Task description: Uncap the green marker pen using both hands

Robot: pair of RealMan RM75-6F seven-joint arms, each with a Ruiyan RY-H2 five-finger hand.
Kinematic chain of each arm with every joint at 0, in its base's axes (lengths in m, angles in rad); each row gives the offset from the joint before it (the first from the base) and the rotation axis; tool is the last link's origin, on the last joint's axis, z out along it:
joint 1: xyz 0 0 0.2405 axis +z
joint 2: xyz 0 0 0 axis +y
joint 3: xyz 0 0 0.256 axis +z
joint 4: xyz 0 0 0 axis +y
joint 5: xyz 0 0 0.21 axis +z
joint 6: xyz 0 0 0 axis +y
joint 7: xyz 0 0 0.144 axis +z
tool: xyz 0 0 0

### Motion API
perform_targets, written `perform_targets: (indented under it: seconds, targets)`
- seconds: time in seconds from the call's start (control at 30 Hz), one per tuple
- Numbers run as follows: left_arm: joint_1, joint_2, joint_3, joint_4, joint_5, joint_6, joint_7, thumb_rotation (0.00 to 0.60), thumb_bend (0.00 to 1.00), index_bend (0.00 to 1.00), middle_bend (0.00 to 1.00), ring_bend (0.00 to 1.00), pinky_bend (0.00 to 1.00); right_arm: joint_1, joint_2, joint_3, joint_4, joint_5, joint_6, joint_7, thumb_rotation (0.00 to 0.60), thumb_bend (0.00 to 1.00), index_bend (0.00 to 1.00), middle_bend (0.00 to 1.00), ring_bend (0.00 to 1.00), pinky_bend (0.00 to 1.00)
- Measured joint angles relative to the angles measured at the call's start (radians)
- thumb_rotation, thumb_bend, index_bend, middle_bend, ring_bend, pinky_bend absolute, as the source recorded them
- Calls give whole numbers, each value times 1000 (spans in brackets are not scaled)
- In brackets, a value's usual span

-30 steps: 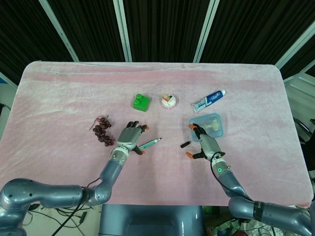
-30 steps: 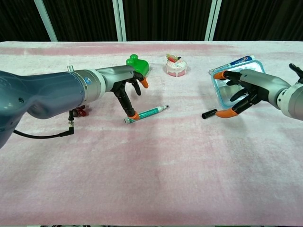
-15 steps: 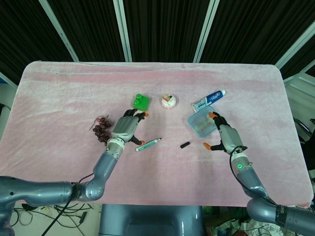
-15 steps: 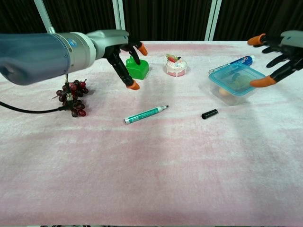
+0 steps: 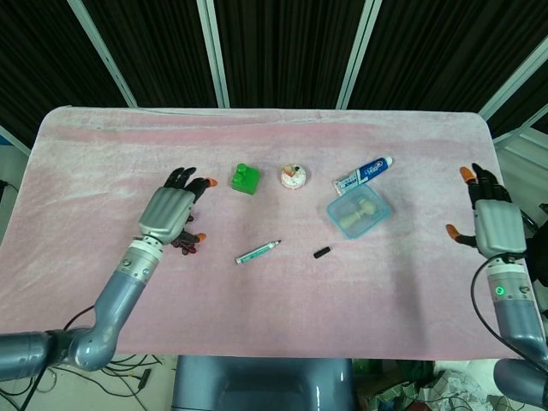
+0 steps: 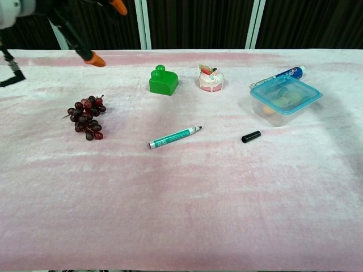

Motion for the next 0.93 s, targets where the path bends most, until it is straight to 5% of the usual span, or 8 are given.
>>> perform_targets:
  seconds: [0.33, 0.57, 0.77, 0.93]
  targets:
    - [296, 153, 232, -51, 389, 251, -97, 600, 98, 168, 181, 0, 0, -187, 10, -116, 105, -223, 168, 209, 600, 126, 43, 0, 37, 167]
    - [567, 171, 358, 120, 598, 502, -327, 600, 97, 168, 170, 0, 0, -317, -33, -200, 101, -363, 325, 190, 600, 126, 39, 0, 37, 167]
    - [702, 147, 382, 290, 629, 589, -519, 600, 90, 178, 159, 0, 0, -353, -32, -229, 14, -415, 351, 97, 600, 126, 29, 0, 37, 167]
    - [740, 126, 353, 324, 641, 601, -519, 600, 91, 178, 157, 0, 0, -371, -12, -229, -42, -446, 363, 56, 600, 126, 29, 0, 37, 167]
